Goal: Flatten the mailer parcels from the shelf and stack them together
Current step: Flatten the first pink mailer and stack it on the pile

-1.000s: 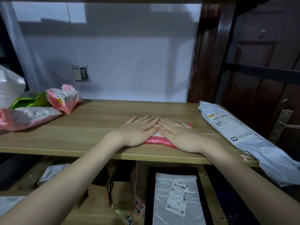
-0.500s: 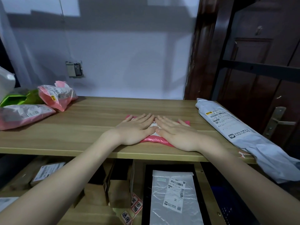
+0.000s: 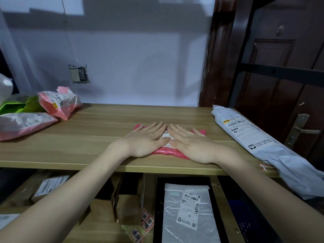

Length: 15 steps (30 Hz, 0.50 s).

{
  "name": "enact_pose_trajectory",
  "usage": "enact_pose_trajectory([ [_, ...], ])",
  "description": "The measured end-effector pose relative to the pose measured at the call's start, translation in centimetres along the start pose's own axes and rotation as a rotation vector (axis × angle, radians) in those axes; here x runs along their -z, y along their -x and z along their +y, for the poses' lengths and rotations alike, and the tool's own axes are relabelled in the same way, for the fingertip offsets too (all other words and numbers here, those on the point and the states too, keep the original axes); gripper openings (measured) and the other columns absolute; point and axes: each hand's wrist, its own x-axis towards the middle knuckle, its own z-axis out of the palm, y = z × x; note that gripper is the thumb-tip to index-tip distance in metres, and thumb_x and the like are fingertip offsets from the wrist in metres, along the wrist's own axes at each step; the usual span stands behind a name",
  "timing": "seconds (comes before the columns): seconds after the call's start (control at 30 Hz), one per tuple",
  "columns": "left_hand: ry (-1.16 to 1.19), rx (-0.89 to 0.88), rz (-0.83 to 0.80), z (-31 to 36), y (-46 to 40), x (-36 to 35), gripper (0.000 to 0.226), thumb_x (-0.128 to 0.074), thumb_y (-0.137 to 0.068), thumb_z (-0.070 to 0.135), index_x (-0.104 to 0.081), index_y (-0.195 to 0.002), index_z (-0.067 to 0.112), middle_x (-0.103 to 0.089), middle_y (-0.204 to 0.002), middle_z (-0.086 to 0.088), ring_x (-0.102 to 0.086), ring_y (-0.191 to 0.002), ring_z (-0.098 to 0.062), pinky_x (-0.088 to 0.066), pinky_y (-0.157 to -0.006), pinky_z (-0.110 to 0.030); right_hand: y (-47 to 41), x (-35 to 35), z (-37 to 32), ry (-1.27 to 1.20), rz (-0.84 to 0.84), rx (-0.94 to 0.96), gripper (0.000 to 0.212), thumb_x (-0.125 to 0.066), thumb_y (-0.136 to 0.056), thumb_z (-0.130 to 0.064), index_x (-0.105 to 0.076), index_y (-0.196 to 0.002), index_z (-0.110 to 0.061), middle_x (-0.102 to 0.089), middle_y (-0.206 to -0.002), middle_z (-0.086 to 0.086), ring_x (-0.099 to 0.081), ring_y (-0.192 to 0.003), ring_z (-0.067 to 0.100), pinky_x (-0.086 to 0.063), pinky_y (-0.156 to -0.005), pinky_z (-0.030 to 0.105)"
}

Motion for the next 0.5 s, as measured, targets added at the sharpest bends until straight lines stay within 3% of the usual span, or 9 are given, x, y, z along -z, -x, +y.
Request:
enact_pose_trajectory([
  [0.33, 0.024, 0.01, 0.06, -0.04, 0.05, -0.26, 0.062, -0.02, -0.097, 0.054, -0.002, -0.151, 0.028, 0.008, -0.159, 0.009, 0.008, -0.145, -0.006, 0.006, -0.116, -0.031, 0.0, -0.09, -0.11, -0.006, 0.015, -0.005, 0.058, -0.01, -0.098, -0.05, 0.003, -0.15, -0.03, 0.011, -0.157, -0.015, 0.011, -0.143, -0.001, 0.008, -0.118, 0.037],
  [0.4, 0.107, 0.016, 0.14, -0.04, 0.2, -0.34, 0.064, -0.025, -0.095, 0.056, -0.01, -0.151, 0.027, 0.004, -0.16, 0.006, 0.005, -0.147, -0.01, 0.001, -0.116, -0.032, 0.1, -0.12, -0.14, -0.01, 0.029, -0.011, 0.058, -0.011, -0.097, -0.051, 0.002, -0.15, -0.03, 0.009, -0.157, -0.015, 0.009, -0.143, -0.001, 0.007, -0.119, 0.037],
  [0.5, 0.271, 0.031, 0.343, -0.36, 0.26, -0.43, 0.069, -0.027, -0.089, 0.063, -0.032, -0.145, 0.024, -0.017, -0.157, 0.0, -0.014, -0.145, -0.017, -0.016, -0.118, -0.038, 0.39, -0.09, -0.17, -0.037, 0.063, -0.012, 0.057, -0.015, -0.098, -0.05, -0.002, -0.15, -0.03, 0.004, -0.158, -0.014, 0.006, -0.144, 0.001, 0.005, -0.119, 0.036],
])
